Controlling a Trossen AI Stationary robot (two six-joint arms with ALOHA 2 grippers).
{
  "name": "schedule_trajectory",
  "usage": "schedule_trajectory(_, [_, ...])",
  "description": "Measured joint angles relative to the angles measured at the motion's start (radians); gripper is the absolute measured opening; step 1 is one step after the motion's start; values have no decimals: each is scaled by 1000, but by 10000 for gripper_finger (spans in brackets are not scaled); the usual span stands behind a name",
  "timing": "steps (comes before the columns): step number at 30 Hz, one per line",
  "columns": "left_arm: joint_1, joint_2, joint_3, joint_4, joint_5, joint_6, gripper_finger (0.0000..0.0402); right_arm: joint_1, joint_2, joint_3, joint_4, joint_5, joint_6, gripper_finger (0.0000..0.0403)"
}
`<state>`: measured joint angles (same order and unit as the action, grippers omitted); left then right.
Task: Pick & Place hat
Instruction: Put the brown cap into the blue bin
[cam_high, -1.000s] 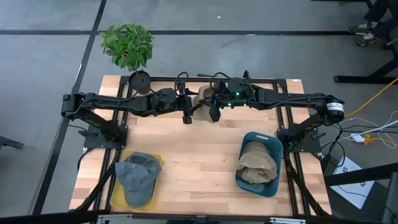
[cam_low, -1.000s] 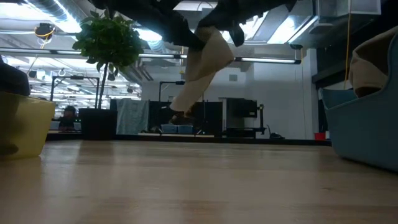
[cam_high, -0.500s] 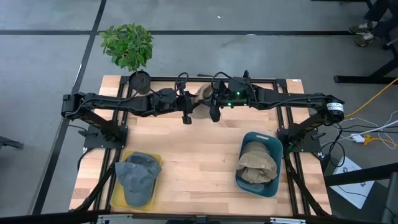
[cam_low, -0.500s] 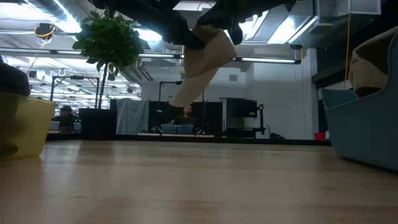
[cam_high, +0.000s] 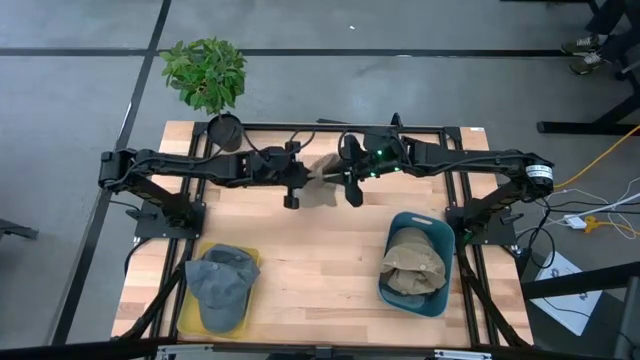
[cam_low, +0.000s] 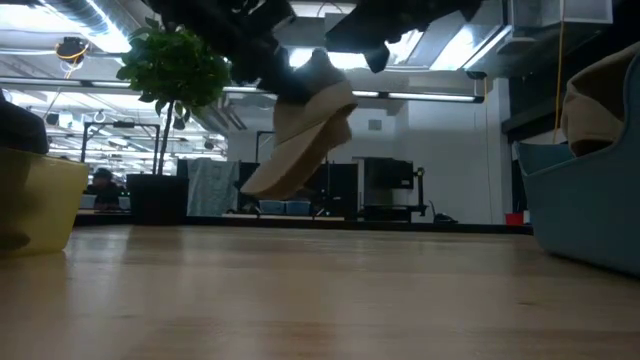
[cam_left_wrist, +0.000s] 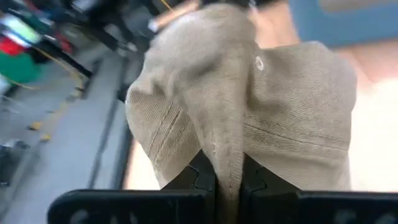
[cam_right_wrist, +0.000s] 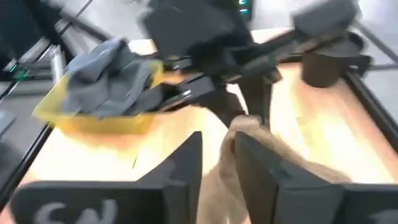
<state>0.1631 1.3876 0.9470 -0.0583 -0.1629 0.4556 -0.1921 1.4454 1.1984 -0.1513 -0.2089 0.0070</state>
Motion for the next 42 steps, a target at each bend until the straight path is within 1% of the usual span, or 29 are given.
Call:
schedule_trajectory(4, [0, -1, 0, -125, 92, 2, 6, 0, -5, 0, -49, -74, -94, 128])
schedule_trajectory(6, [0, -10, 0, -201, 161, 7, 6, 1, -7, 0, -66, -101, -136, 147])
schedule_trajectory(8, [0, -17, 0, -252, 240, 11, 7, 10, -7, 0, -69, -105, -182, 162])
schedule_trajectory(10, [0, -24, 0, -268, 326, -1, 7, 27, -7, 0, -71, -77, -258, 173])
schedule_trajectory(12, [0, -32, 0, -255, 403, -13, 6, 53, -7, 0, -72, -29, -339, 180])
schedule_trajectory(14, [0, -34, 0, -231, 444, -40, 6, 83, -7, 0, -72, 44, -399, 183])
schedule_trajectory(17, [0, -34, 0, -202, 445, -92, 7, 122, -7, 0, -71, 146, -441, 184])
schedule_trajectory(20, [0, -34, 0, -179, 445, -111, 6, 150, -7, 0, -71, 183, -458, 185])
schedule_trajectory(26, [0, -34, 0, -109, 445, -121, 9, 173, -7, 0, -62, 182, -460, 185])
schedule_trajectory(32, [0, -33, 0, -65, 446, -121, 7, 180, -7, 0, -14, 183, -459, 185])
schedule_trajectory(37, [-2, -33, 0, -34, 498, -121, 10, 180, -7, 0, 3, 183, -460, 185])
schedule_trajectory(42, [-6, -33, 0, -10, 498, -121, 8, 180, -7, 0, 13, 183, -460, 177])
